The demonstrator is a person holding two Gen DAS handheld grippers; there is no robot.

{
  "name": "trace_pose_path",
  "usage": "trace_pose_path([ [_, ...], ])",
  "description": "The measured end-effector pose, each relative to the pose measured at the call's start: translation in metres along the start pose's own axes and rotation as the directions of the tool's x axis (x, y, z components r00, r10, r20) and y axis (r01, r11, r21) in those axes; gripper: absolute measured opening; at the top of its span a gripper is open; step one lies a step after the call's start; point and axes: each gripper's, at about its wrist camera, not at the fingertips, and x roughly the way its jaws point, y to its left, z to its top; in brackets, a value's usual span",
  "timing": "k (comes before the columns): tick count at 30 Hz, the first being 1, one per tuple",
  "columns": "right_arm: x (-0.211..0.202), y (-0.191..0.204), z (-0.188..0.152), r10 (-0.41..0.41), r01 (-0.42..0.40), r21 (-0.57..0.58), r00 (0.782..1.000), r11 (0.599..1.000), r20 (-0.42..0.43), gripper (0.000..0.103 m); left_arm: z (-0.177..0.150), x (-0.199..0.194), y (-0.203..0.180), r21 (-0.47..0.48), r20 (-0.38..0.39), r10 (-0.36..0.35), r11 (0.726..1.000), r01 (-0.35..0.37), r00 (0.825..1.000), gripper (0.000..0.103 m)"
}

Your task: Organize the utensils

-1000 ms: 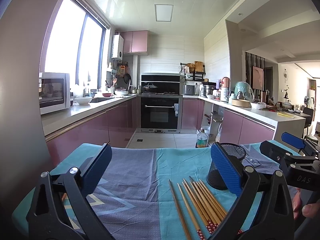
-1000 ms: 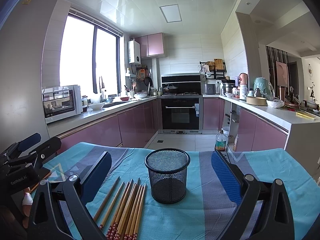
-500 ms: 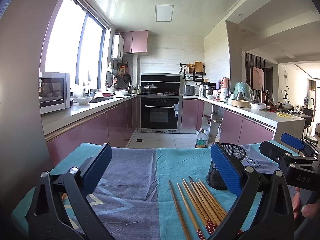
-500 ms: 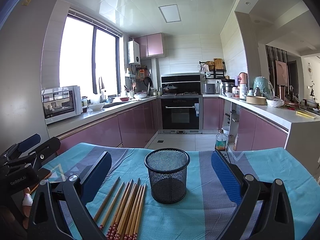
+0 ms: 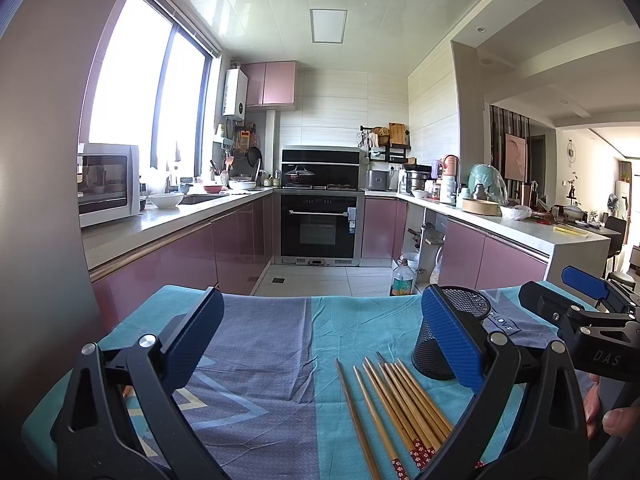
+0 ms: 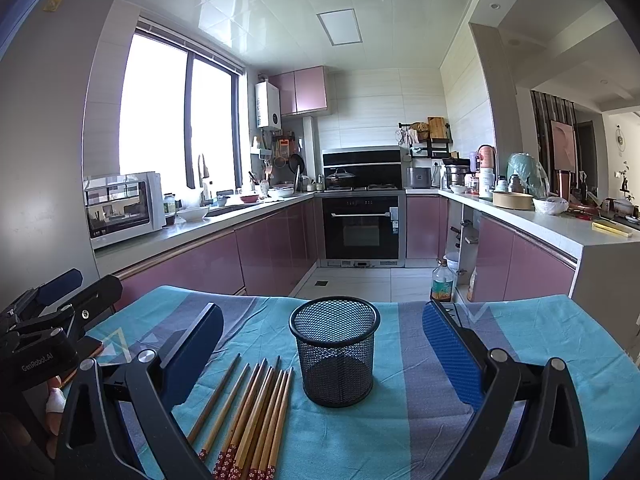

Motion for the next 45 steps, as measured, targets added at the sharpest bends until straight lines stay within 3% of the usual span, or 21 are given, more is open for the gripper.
trace_pose_path([
  [35,0.001,0.000,-0.003,0.000,0.000,0.004,1.000,1.000,-0.007,0.096,-0.004,0.004,-0.003,-0.005,-0.030,-0.018,1.000,0.018,0.999,0.097],
  [39,0.004,-0.001,-0.007,0.014,-0.014,0.009,1.000,1.000,-0.026,0.096,-0.007,0.010,-0.002,-0.005,-0.062,-0.036,0.999,0.036,0.997,0.097],
  [45,0.014,-0.005,-0.017,0.063,-0.062,0.009,0.991,0.998,-0.115,0.096,-0.019,0.032,0.004,-0.005,-0.191,-0.077,0.997,0.077,0.979,0.097],
])
